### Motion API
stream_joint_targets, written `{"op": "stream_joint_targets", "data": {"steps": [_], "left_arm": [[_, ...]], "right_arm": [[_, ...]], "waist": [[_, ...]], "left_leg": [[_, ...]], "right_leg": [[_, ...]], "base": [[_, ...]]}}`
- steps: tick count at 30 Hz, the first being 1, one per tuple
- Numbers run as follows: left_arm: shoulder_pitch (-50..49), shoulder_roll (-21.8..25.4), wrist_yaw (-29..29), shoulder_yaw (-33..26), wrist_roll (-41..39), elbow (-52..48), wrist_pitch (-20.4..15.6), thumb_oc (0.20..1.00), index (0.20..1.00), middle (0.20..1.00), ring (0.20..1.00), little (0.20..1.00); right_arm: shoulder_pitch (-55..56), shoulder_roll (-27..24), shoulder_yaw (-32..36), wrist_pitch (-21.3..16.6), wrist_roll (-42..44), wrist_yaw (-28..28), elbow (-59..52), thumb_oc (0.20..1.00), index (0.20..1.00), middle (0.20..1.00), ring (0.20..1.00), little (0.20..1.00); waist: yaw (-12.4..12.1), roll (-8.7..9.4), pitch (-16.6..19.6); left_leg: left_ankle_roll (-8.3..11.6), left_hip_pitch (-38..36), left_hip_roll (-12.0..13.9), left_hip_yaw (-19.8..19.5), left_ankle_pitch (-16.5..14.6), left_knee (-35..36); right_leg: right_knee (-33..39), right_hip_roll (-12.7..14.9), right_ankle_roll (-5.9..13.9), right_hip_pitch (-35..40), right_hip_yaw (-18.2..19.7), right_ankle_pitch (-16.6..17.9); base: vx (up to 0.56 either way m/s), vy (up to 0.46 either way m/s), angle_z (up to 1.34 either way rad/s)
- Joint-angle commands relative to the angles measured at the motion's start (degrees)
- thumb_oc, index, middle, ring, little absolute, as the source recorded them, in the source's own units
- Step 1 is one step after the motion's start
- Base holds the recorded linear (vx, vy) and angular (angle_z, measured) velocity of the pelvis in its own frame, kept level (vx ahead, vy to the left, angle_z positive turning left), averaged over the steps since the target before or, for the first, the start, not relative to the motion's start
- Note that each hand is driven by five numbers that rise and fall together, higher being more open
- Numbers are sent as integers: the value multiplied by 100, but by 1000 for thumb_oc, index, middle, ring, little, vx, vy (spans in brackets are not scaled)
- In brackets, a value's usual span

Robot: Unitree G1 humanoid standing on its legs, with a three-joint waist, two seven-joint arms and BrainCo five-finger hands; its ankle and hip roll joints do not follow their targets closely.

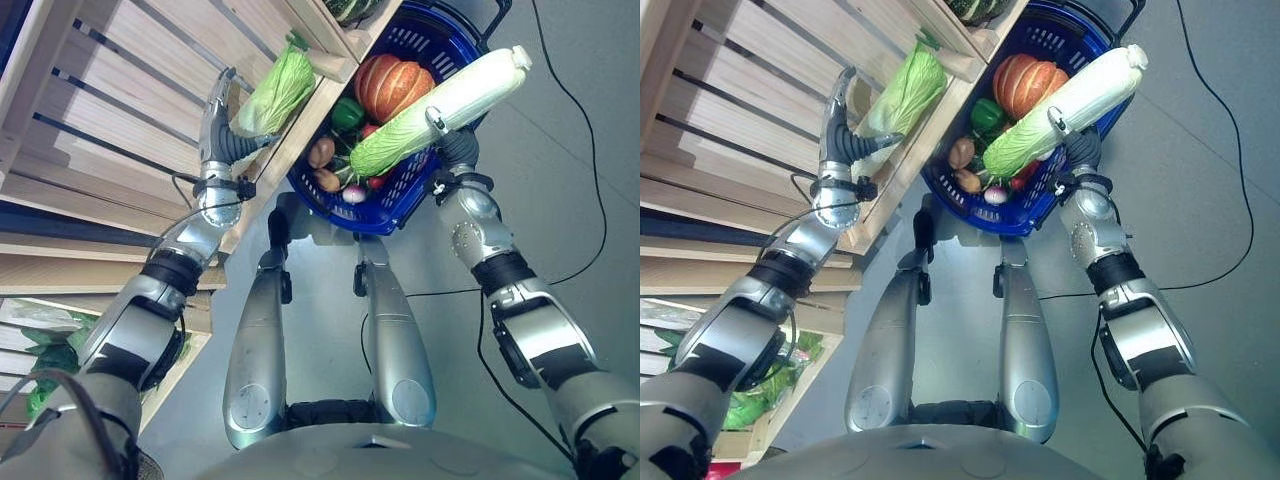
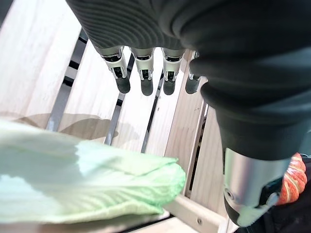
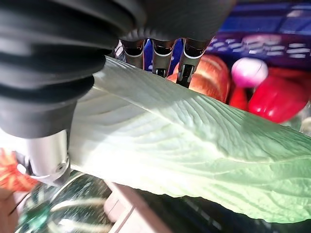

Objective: Pick up fruits and vegetables into the basket

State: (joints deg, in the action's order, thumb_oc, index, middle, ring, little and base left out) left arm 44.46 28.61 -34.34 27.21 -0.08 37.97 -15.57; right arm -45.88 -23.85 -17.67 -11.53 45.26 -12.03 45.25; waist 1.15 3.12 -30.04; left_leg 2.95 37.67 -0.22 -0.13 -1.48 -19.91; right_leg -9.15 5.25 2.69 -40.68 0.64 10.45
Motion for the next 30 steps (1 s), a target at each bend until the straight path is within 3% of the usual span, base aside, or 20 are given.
{"op": "stream_joint_targets", "data": {"steps": [1, 14, 29, 30], "left_arm": [[147, -1, 37, -104, -83, -53, -424, 1000, 1000, 1000, 1000, 1000], [526, -195, 73, 198, -192, 197, -581, 1000, 1000, 1000, 1000, 1000], [595, -304, -45, 338, -214, 45, -543, 1000, 1000, 1000, 1000, 1000], [593, -308, -61, 345, -208, 35, -535, 1000, 1000, 1000, 1000, 1000]], "right_arm": [[-359, -531, 228, -39, -303, 149, 127, 200, 200, 200, 200, 200], [-1349, -496, -116, 748, -1083, 99, 2061, 200, 200, 200, 200, 200], [-1759, -511, -216, 1593, -1330, -209, 2797, 200, 200, 200, 200, 200], [-1774, -514, -211, 1642, -1310, -217, 2811, 266, 266, 266, 266, 266]], "waist": [[-97, -447, 25], [-264, -683, 25], [-370, -805, 25], [-369, -805, 25]], "left_leg": [[59, 104, -247, -191, 323, 396], [15, 514, -344, -272, 324, 163], [9, 676, -357, -326, 375, 136], [10, 676, -355, -329, 378, 146]], "right_leg": [[-851, -94, 277, 90, -469, -789], [-1098, -101, 232, -327, -492, -831], [-1210, -117, 242, -534, -499, -837], [-1206, -122, 244, -539, -496, -834]], "base": [[0, 0, 0], [0, 0, 0], [-6, 9, 4], [0, 0, 0]]}}
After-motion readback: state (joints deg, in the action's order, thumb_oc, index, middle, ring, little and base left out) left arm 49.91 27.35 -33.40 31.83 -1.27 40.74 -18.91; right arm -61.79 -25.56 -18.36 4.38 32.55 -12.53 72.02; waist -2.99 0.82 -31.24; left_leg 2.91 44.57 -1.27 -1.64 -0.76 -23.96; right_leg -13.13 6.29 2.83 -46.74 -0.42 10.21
